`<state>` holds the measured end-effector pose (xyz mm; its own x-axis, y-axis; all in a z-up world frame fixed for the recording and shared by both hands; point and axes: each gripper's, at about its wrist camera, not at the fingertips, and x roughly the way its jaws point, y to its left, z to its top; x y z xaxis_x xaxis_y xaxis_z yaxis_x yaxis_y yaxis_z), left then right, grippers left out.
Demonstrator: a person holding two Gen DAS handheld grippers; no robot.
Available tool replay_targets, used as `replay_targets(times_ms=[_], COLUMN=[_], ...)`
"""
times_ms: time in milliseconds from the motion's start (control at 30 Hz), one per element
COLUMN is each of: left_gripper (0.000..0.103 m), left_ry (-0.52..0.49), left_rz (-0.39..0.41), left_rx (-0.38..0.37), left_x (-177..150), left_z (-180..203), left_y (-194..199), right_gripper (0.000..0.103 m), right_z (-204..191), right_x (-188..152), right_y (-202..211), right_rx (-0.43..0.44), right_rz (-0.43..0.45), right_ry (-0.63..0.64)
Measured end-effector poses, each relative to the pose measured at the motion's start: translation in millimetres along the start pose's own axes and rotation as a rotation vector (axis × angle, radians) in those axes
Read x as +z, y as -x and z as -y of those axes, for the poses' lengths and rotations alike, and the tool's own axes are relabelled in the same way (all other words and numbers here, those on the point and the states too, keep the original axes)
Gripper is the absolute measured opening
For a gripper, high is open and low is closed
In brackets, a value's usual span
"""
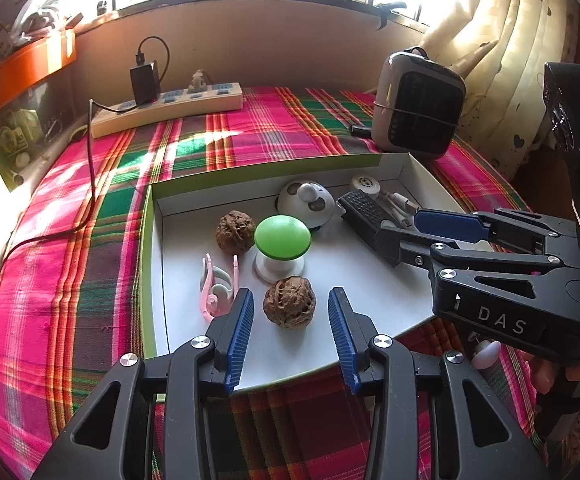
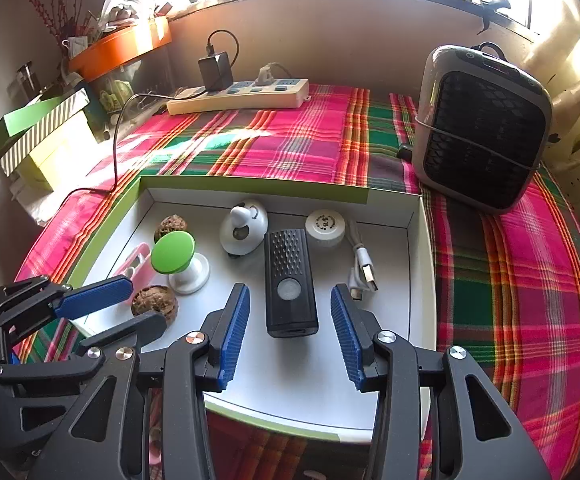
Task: Organize objects
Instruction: 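Withdraw both open grippers from the box toward the remaining items, then grasp the white egg-shaped toy with the right gripper while the left gripper grasps the pink clip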
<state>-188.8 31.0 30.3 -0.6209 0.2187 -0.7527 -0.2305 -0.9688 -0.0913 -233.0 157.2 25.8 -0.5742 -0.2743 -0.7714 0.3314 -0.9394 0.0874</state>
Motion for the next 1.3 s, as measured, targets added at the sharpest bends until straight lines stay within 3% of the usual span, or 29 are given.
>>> replay_targets(times_ms=[833, 1300], left_gripper=[0.037, 0.037], left_ry=[0.041, 0.038], left_rz=[0.037, 0.055], left_rx=[0.009, -0.024], left_x=[-13.9, -31.5], left_z=[-5.8, 1.9], left_y=[34.1, 57.7], right_gripper=[0.044, 0.045], right_z=[4.4, 14.4], right_x=[-23.0, -49.8], right_y=[40.1, 68.9], right_rx=[-0.001, -0.023], right_rz=[0.065, 0.100], right_ry=[-0.046, -0.076])
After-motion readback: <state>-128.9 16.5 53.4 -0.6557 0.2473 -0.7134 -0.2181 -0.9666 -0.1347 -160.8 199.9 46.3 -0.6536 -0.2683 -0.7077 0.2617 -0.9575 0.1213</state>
